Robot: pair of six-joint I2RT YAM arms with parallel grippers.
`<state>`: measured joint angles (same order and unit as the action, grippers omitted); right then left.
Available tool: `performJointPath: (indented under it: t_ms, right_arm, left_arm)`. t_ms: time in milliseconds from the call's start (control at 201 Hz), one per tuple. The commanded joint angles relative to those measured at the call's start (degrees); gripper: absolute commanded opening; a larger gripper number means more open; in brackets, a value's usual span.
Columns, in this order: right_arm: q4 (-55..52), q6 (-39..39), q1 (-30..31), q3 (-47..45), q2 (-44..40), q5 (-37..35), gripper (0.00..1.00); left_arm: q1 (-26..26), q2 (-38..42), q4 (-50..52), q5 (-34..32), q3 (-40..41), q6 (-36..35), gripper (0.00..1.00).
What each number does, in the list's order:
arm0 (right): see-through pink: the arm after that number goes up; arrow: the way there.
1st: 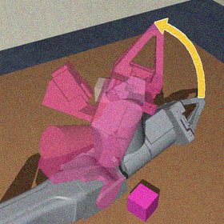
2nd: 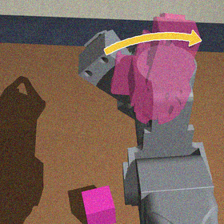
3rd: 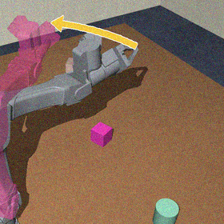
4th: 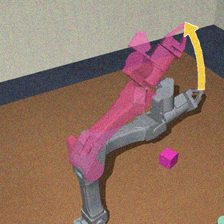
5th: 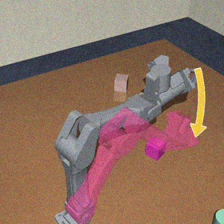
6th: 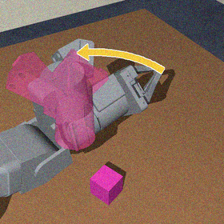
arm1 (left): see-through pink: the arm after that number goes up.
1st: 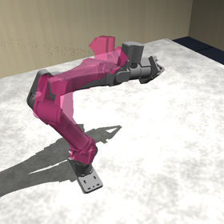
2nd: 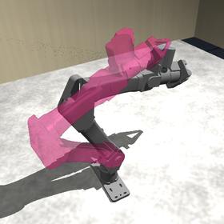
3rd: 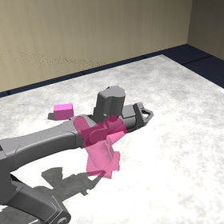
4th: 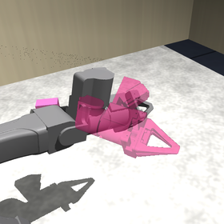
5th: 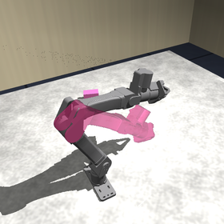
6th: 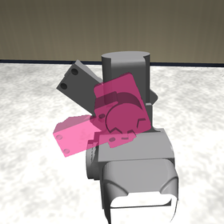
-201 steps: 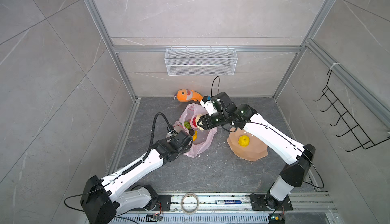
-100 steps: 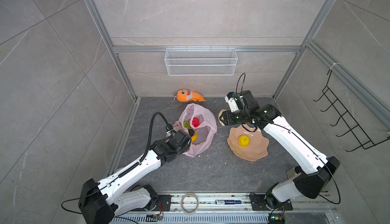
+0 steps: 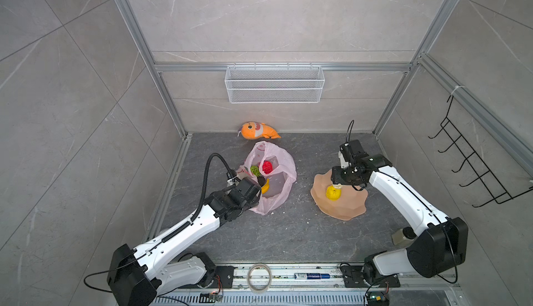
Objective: Take fruits out of the plastic bag
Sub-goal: Place the fruit on the plate.
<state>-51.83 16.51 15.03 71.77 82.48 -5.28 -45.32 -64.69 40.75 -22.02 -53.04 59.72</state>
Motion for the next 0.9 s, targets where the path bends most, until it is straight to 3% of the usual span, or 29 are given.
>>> performJointPath:
  t_ms: [0,368,891]
  right_arm:
    - [1.78,0.71,-2.16,-2.28,-1.51,-2.49,0.42]
    - [4.11,0.54,-7.13,-8.35,-0.95,-3.95,0.42]
    - [9.42,0.37,-9.48,-11.94,5.09,-2.09,0.42]
  left_arm:
    - [0.29,0.66,0.64,-0.16,-1.89,-1.19,0.00]
    - [0.50,0.28,0.62,0.14,-1.72,-1.36,0.00]
    - [0.52,0.60,0.82,0.13,-1.10,-0.84,0.00]
